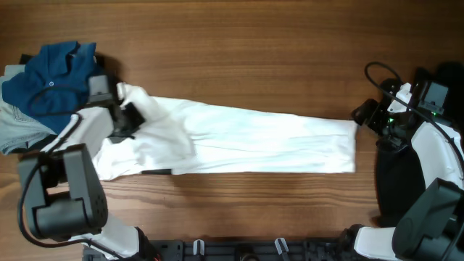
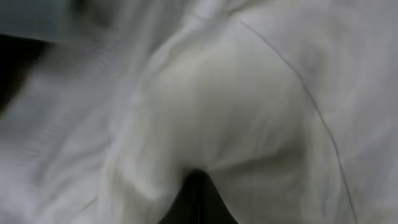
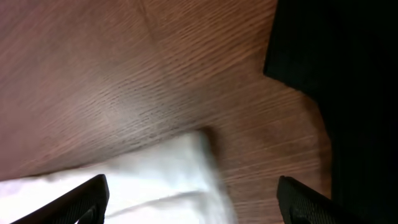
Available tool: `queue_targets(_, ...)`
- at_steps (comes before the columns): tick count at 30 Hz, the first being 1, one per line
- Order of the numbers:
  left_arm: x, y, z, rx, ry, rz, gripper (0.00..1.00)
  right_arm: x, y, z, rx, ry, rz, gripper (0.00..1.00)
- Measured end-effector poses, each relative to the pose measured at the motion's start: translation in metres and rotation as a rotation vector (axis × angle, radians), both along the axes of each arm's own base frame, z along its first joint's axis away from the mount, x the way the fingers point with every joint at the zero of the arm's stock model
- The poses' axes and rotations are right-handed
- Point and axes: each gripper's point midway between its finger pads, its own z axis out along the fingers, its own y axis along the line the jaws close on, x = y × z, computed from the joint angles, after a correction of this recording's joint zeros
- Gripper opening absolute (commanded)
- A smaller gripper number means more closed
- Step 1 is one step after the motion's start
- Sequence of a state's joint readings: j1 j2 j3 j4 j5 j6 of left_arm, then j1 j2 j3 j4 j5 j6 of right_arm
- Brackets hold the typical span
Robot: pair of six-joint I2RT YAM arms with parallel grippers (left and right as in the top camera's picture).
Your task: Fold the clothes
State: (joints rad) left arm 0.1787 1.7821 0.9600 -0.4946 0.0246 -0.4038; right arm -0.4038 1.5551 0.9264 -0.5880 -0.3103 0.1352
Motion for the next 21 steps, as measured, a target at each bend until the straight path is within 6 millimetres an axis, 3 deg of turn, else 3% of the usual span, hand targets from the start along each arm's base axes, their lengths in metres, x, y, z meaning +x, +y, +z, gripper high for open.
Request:
queue_targets(3,-0.006,0.035,0.001,-0.008,-0.007,0.133,0.04,-0.001,0.001,-0.008,0.006,0.021,0.017,0.73)
queue_targets(5,-0.007,0.045,0.001,-0.02,-0.017,0.168,0.04,-0.002,0.006,-0.018,0.032,0.041,0.043,0.67)
queue_targets(7,-0.007,0.046,0.001,-0.025,-0.023,0.173,0.04,0.0,0.013,-0.027,0.072,0.042,0.082,0.56)
queue_targets(10,-0.007,0.045,0.001,-0.024,-0.022,0.171,0.04,0.01,0.024,-0.035,0.101,0.014,0.136,0.53)
queue_targets(13,-0.006,0.044,0.001,-0.007,-0.019,0.162,0.04,0.016,0.04,-0.045,0.124,0.013,0.196,0.4)
queue_targets(19,-0.006,0.042,0.001,0.027,-0.013,0.14,0.04,0.019,0.059,-0.053,0.142,0.015,0.259,0.33)
queue_targets(21,-0.006,0.042,0.001,0.035,-0.011,0.138,0.04,0.024,0.062,-0.05,0.153,-0.011,0.269,0.13)
